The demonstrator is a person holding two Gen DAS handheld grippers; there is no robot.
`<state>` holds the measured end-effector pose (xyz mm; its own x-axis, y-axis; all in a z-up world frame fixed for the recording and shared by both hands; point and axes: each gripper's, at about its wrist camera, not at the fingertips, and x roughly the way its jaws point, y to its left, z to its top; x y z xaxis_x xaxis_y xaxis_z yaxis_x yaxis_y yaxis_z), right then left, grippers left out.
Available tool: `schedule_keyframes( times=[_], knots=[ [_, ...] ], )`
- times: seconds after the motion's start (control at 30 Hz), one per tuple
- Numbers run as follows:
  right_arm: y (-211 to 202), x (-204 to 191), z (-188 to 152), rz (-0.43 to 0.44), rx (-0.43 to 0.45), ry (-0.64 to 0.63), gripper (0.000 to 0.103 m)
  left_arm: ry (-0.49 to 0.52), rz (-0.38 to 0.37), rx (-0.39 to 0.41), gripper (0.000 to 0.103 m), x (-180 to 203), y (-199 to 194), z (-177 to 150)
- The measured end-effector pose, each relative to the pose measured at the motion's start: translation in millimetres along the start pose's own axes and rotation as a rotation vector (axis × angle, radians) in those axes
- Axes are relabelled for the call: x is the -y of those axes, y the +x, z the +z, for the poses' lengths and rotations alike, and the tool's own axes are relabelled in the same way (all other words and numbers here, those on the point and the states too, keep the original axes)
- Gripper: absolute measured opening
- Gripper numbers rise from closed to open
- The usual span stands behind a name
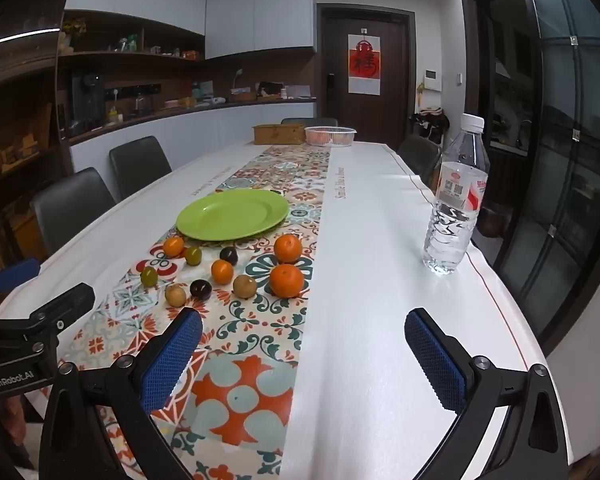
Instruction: Organize fruits
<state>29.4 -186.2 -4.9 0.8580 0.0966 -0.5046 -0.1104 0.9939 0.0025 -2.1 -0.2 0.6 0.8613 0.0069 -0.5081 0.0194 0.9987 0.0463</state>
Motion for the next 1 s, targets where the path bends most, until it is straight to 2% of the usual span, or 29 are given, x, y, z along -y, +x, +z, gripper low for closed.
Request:
schedule_keyframes(
  times=[0.17,0.33,1.0],
  knots=[
    [-0.6,0.5,0.0,-0.004,0.002,-0.004,0.103,0.000,0.018,0.009,0.103,2.4,-4.4,-1.3],
    [-1.3,0.8,0.1,-0.002,0.003,-0.001,0.103,-0.014,0.016,-0.013,0.102,2.8,2.3,1.6],
    [-2.8,0.9,1.6,-0.003,0.007,-0.003,0.103,-0.023,0.006,0.002,0.102,-2.7,-4.4,1.6]
  ],
)
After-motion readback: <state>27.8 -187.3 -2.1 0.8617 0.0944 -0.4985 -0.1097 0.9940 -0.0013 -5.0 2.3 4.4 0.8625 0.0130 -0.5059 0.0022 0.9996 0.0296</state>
